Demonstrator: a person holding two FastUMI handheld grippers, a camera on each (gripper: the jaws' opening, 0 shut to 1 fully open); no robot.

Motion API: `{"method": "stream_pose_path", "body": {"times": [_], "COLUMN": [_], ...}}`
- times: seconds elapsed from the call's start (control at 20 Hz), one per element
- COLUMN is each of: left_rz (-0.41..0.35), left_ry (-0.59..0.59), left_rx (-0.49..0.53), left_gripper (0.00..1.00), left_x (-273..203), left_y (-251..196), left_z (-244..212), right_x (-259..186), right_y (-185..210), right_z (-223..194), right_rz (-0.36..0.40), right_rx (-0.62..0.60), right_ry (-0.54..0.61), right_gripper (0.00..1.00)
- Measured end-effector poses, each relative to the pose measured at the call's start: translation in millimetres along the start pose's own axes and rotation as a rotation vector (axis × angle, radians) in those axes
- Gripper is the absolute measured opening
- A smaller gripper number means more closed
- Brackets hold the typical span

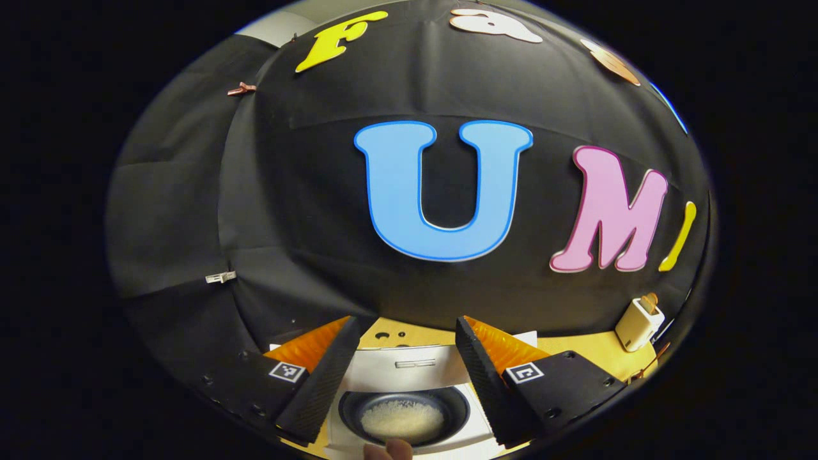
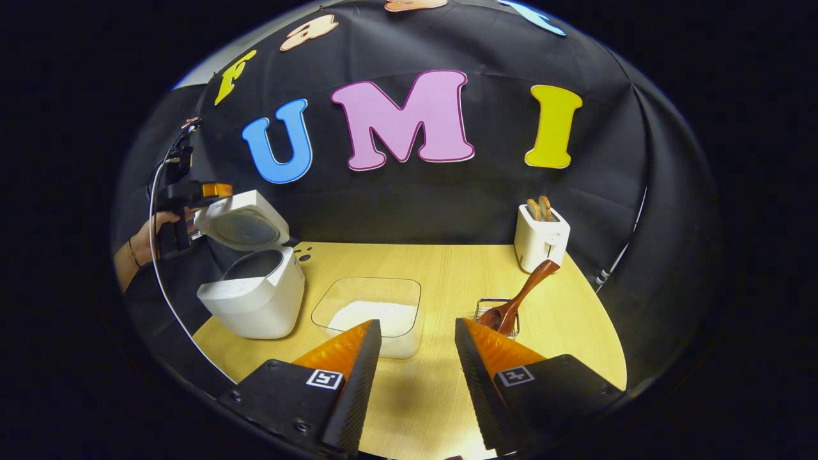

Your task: Close the left gripper, press the button to open the rice cooker; take a wooden spoon from the chopstick holder with the right hand, scoop a spoonful of rice and pour it into the rice cooker, then put the wooden spoon back into the chopstick holder.

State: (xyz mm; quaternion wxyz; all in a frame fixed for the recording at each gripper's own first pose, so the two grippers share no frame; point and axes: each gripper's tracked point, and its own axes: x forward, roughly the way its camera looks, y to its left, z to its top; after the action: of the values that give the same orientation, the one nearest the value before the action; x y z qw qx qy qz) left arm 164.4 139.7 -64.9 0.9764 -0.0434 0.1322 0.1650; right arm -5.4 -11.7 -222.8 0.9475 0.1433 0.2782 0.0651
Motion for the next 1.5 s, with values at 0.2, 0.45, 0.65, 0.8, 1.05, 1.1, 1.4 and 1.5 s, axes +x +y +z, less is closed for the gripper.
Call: {"method": "stream_pose_path", "body": {"times": [0.2,0.45,0.65,0.8,1.05,1.1,1.4,1.5], "left_rz": [-0.011,-0.010,-0.004,0.000,0.005,0.006,-0.012,-0.018], "left_ry": [0.057,0.162,0.227,0.272,0.376,0.370,0.420,0.428], "left_rx": [-0.023,-0.023,-0.038,-0.038,-0.017,0.008,0.015,0.017], "left_gripper": [0.98,0.98,0.98,0.99,0.99,0.99,1.00,1.00], "left_x": [-21.0,-39.5,-46.2,-48.2,-54.1,-53.7,-47.5,-39.6], "left_y": [-4.0,-7.7,-9.6,-11.5,-13.2,-13.8,-14.6,-7.4], "left_z": [-35.3,-85.6,-118.3,-141.8,-182.9,-183.8,-185.6,-185.4], "right_x": [0.5,-0.5,-0.5,-0.3,-1.6,-1.0,2.0,4.5], "right_y": [-5.0,-9.7,-13.4,-13.4,-14.6,-15.0,-15.4,-12.9], "right_z": [-2.4,-6.3,-10.9,-12.0,-14.5,-15.6,-21.6,-23.2], "right_rz": [0.008,0.020,0.022,0.023,0.025,0.025,0.024,0.031], "right_rx": [0.006,0.005,0.016,0.014,0.012,0.012,0.026,0.025], "right_ry": [0.013,0.022,0.037,0.040,0.042,0.044,0.058,0.060], "right_gripper": [0.72,0.72,0.72,0.72,0.72,0.72,0.72,0.74]}}
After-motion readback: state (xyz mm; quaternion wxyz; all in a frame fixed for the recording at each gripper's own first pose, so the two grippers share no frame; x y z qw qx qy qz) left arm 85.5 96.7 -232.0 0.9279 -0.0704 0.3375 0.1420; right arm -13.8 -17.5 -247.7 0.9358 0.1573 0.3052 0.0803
